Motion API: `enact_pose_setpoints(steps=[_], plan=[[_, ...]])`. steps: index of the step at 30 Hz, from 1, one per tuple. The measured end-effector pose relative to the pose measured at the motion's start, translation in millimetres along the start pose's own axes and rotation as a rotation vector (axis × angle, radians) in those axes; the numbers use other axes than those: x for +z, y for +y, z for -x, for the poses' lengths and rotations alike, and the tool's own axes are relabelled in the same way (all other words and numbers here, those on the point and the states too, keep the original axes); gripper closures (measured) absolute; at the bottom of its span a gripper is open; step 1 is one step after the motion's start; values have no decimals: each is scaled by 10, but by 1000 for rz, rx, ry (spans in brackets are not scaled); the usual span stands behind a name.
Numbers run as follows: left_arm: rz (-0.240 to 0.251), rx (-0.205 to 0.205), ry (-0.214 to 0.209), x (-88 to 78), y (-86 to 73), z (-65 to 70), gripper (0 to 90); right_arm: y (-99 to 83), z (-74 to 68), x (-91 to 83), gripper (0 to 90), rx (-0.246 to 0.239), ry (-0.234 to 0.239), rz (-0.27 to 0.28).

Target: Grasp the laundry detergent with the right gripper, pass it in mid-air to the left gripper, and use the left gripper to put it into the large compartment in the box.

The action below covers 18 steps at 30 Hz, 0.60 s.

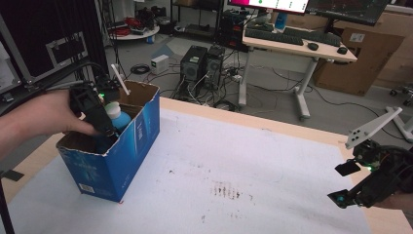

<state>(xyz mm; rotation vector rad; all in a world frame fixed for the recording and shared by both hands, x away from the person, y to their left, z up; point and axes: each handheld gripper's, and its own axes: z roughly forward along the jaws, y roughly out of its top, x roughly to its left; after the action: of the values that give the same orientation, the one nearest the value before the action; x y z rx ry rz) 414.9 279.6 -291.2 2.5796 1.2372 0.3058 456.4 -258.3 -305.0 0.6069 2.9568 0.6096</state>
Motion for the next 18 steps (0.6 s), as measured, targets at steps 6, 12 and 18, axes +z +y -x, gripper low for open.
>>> enact_pose_setpoints(steps=[6,12,18], plan=[[-24,3,-3,56,-14,17,340,-2,-7,2,118,0,-2,-2],[-25,30,11,4,-13,25,290,-18,-16,-3,118,-2,-3,2],[-33,62,23,-84,5,42,239,-23,-38,-8,118,-4,-1,9]])
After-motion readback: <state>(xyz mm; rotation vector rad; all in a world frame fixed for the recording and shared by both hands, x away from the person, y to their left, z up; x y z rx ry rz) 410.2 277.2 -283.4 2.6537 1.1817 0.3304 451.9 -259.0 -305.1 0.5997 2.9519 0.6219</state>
